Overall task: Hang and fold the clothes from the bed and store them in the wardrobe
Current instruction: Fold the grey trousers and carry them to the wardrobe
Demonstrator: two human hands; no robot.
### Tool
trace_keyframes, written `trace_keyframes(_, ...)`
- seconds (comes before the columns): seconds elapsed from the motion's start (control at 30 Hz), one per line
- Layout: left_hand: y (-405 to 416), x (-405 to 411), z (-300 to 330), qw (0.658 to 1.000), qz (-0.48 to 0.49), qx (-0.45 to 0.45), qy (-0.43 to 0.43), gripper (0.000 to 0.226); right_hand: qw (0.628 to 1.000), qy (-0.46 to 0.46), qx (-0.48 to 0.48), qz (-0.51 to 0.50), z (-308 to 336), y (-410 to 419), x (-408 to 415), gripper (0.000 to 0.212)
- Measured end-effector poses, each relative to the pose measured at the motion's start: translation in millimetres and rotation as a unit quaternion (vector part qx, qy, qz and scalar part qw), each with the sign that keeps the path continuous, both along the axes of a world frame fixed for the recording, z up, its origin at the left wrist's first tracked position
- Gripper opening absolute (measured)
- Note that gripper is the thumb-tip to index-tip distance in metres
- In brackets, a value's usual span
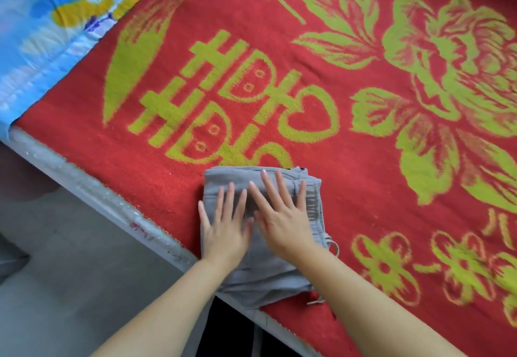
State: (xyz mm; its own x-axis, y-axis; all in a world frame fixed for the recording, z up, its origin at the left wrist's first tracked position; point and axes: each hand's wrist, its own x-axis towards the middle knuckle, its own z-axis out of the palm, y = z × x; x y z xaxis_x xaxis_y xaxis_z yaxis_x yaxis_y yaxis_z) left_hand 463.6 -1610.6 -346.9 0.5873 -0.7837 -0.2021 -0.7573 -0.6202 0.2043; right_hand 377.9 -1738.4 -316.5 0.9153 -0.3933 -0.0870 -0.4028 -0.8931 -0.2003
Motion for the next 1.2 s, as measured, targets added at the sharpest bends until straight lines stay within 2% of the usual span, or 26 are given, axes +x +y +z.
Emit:
trace_keyframes(0.07,-17,23,-10,1.0,-0.012,0.004,0.003,0.061,0.997,0.073,0.017,-0.009,-21,-25,4,0.054)
trace_keyframes(0.13,-25,43,-30,1.0,-0.008,0.019,0.013,0.063,0.995,0.091,0.014,-0.047,-44,-54,0,0.056)
trace_keyframes(0.2,-27,53,-53,0.999,0.002,0.026,0.028,0.07,0.996,0.062,0.042,-0.053,-62,-65,-4,0.057)
trace_keyframes(0.27,-27,54,-57,0.999,0.003,0.033,0.02,0.072,0.992,-0.016,0.106,-0.06,-60,-62,-5,0.056)
trace_keyframes(0.33,-25,46,-54,0.998,0.014,0.057,0.027,0.071,0.966,-0.106,0.188,-0.144,-52,-64,-23,0.057)
trace_keyframes(0.4,-18,35,-43,0.998,0.019,0.062,0.028,0.07,0.905,-0.148,0.275,-0.29,-38,-75,-55,0.062)
trace_keyframes(0.47,-12,16,-28,0.998,-0.012,0.054,0.039,0.068,0.816,-0.081,0.421,-0.389,-27,-79,-94,0.065)
trace_keyframes(0.53,-6,-19,-11,0.996,-0.062,0.049,0.037,0.064,0.739,0.018,0.555,-0.383,-20,-65,-123,0.067)
trace_keyframes(0.57,-5,-36,-3,0.996,-0.069,0.044,0.043,0.063,0.709,0.041,0.591,-0.383,-21,-58,-132,0.064)
trace_keyframes(0.67,1,-68,-6,0.993,-0.043,0.078,0.074,0.06,0.613,0.046,0.682,-0.395,-19,-47,-135,0.025)
trace_keyframes(0.7,5,-72,-10,0.991,-0.024,0.1,0.09,0.06,0.592,0.056,0.702,-0.392,-15,-46,-134,0.012)
trace_keyframes(0.77,12,-73,-14,0.987,-0.005,0.119,0.104,0.061,0.582,0.082,0.7,-0.405,-4,-46,-140,0.012)
trace_keyframes(0.83,19,-71,-11,0.987,-0.003,0.114,0.111,0.06,0.599,0.11,0.678,-0.412,13,-51,-150,0.018)
trace_keyframes(0.93,31,-65,-4,0.986,-0.016,0.115,0.121,0.061,0.694,0.204,0.604,-0.334,54,-65,-154,0.02)
trace_keyframes(0.97,36,-64,-1,0.986,-0.022,0.111,0.118,0.062,0.712,0.21,0.599,-0.302,69,-67,-144,0.021)
trace_keyframes(1.07,52,-67,4,0.989,-0.037,0.087,0.112,0.064,0.703,0.152,0.648,-0.249,98,-57,-96,0.021)
trace_keyframes(1.13,54,-70,6,0.991,-0.041,0.071,0.108,0.064,0.668,0.105,0.683,-0.277,103,-48,-60,0.012)
trace_keyframes(1.2,55,-69,7,0.991,-0.012,0.046,0.121,0.064,0.66,0.081,0.683,-0.303,97,-36,-29,0.008)
